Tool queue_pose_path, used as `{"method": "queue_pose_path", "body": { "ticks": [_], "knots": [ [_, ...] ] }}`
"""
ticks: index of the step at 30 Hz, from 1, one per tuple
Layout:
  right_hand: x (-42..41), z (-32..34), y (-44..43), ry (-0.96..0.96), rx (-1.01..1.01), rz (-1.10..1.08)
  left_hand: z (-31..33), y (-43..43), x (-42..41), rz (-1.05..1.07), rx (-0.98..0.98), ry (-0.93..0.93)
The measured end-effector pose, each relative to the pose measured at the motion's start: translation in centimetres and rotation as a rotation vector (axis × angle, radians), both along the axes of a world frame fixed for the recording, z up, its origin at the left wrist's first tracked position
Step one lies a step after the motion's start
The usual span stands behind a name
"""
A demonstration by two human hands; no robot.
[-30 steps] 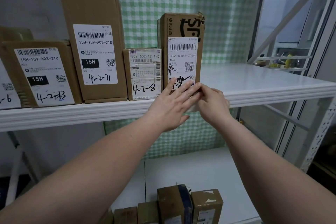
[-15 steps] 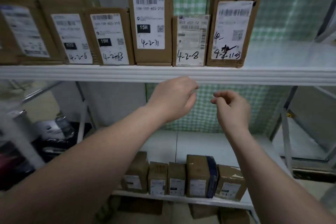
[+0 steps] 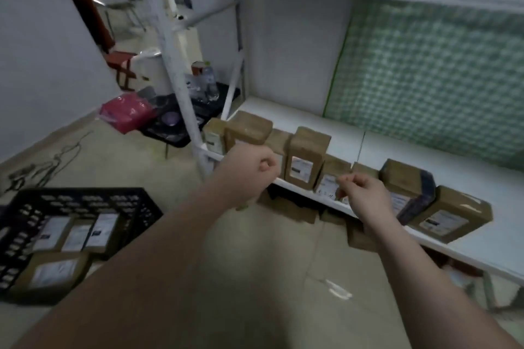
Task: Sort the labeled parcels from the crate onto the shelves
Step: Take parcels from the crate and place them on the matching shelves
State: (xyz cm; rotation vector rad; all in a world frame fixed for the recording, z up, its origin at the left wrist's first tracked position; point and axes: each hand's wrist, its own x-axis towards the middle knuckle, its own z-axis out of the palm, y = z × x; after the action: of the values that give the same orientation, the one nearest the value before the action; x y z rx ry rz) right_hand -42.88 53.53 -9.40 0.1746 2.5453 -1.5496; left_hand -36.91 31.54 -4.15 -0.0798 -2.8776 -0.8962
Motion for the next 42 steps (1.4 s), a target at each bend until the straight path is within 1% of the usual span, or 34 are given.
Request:
{"method": "queue_pose_path", "body": {
  "ticks": [3, 6, 8, 10, 11, 13, 14, 18, 21, 24, 27, 31, 34, 38, 42],
  "knots": [
    [4.2, -3.2, -6.3, -0.136, -0.011, 0.019, -1.8, -6.7, 6.0, 0.122, 0.047, -0.027],
    [9.4, -6.8, -14.2, -0.279, -0.059, 0.029, -3.1, -14.2, 12.6, 0.251, 0.031, -0.083],
    [13.1, -8.8, -20.0, -0.351, -0.048, 0.119, -3.8, -19.5, 17.0, 0.367, 0.037, -0.109],
    [16.4, -10.5, -25.6, -0.413, -0.020, 0.251, -4.6, -24.7, 21.0, 0.548, 0.090, -0.126],
    [17.8, -11.2, -28.1, -0.446, -0.009, 0.319, -4.9, -27.0, 22.8, 0.641, 0.181, -0.126],
    [20.2, -11.9, -32.6, -0.516, 0.016, 0.435, -5.2, -31.0, 26.1, 0.814, 0.479, -0.081],
    [21.2, -12.2, -34.5, -0.540, 0.024, 0.483, -5.3, -32.7, 27.5, 0.897, 0.592, -0.060],
    [23.5, -13.1, -41.4, -0.570, 0.064, 0.642, -7.0, -38.2, 31.7, 1.135, 0.800, -0.032],
    [24.0, -14.3, -45.8, -0.609, 0.092, 0.706, -9.8, -41.3, 33.7, 1.252, 0.915, -0.079],
    [23.7, -16.5, -50.1, -0.631, 0.101, 0.725, -13.1, -44.2, 34.5, 1.301, 0.961, -0.199],
    [22.7, -19.6, -54.3, -0.608, 0.128, 0.745, -15.8, -47.6, 33.5, 1.302, 1.002, -0.320],
    [20.7, -23.8, -59.3, -0.513, 0.315, 0.854, -19.4, -52.5, 30.9, 1.290, 0.911, -0.418],
    [19.2, -26.7, -62.3, -0.437, 0.474, 0.979, -22.0, -55.5, 28.8, 1.279, 0.858, -0.444],
    [17.9, -30.2, -64.4, -0.382, 0.654, 1.093, -25.9, -57.5, 26.8, 1.283, 0.909, -0.534],
    [18.0, -34.3, -65.0, -0.423, 0.799, 1.138, -30.9, -58.1, 25.5, 1.273, 0.945, -0.650]
  ]
}}
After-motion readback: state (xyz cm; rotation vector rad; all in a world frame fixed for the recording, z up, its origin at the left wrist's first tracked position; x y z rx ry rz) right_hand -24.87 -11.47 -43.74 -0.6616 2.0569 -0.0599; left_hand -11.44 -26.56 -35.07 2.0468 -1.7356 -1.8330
